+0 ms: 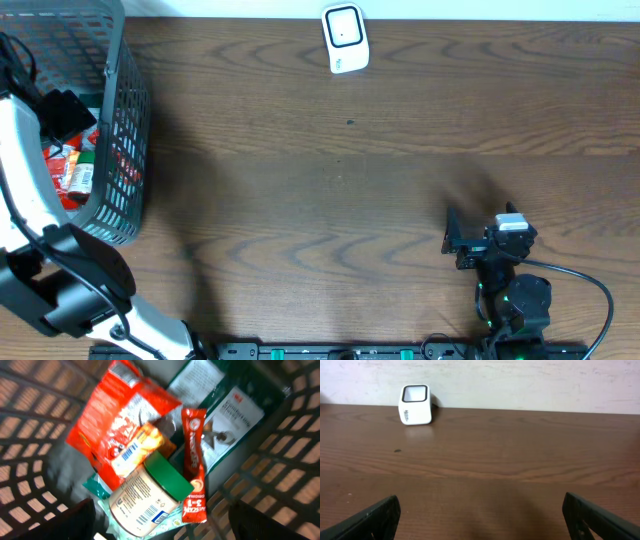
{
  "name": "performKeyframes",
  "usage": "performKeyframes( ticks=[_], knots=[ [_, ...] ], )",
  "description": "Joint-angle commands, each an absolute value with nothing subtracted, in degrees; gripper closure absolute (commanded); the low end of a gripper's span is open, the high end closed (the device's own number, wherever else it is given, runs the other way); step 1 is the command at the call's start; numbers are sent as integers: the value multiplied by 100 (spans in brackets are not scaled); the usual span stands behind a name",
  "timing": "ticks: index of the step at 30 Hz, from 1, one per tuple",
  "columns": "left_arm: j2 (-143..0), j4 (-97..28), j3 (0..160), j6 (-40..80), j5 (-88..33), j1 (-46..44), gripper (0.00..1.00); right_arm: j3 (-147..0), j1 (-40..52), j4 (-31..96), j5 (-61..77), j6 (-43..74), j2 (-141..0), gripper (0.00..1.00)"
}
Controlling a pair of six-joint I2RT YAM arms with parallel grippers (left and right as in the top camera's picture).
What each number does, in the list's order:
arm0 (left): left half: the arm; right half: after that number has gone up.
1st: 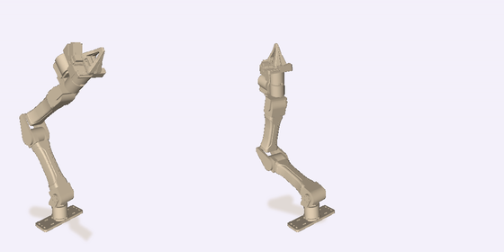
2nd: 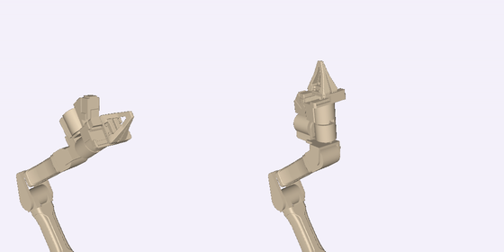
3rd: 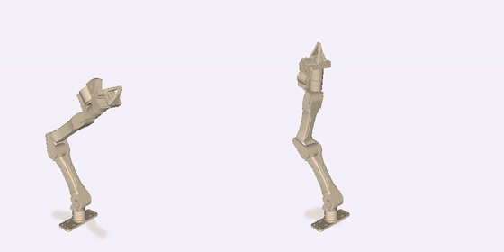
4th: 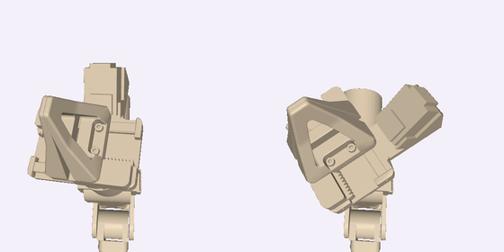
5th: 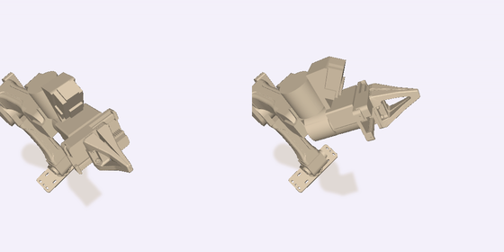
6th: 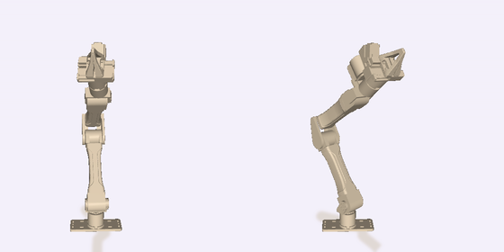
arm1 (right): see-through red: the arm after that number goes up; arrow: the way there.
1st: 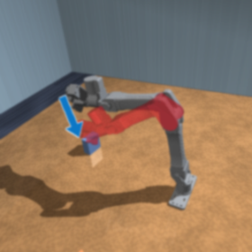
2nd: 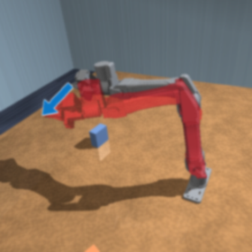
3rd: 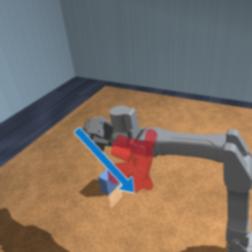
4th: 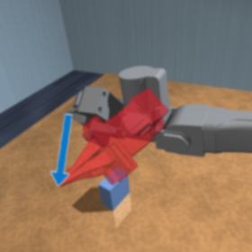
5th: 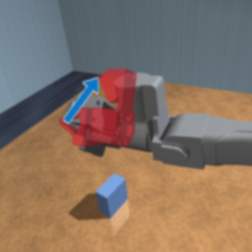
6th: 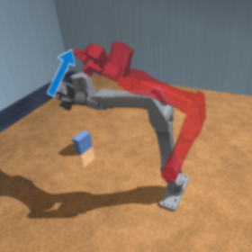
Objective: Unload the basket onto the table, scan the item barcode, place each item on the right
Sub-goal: 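Reach the left gripper into the grey basket toward the green-lidded jar, then grasp the green-lidded jar with the left gripper and lift it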
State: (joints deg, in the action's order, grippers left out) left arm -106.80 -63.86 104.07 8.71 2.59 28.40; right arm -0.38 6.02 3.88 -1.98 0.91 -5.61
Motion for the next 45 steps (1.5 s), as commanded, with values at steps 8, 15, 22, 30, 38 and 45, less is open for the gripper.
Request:
performKeyframes(
  ticks=[8,15,22,30,38,45],
  knots=[
    [-11214,-6702,10086,589,222,2860,14,-32,572,408,-248,167,-554,1],
    [-11542,-6676,9946,296,224,2877,14,-32,572,408,-248,167,-554,1],
    [-11758,-6663,9819,233,224,2886,14,-32,572,408,-248,167,-554,1],
    [-11767,-6709,9804,237,222,2886,15,-32,572,408,-248,167,-554,1],
    [-11767,-6663,9642,237,410,2893,16,-32,572,408,-248,165,-554,1],
    [-11767,-6615,9509,242,412,2897,21,-32,572,408,-248,167,-554,1]
  ],
)
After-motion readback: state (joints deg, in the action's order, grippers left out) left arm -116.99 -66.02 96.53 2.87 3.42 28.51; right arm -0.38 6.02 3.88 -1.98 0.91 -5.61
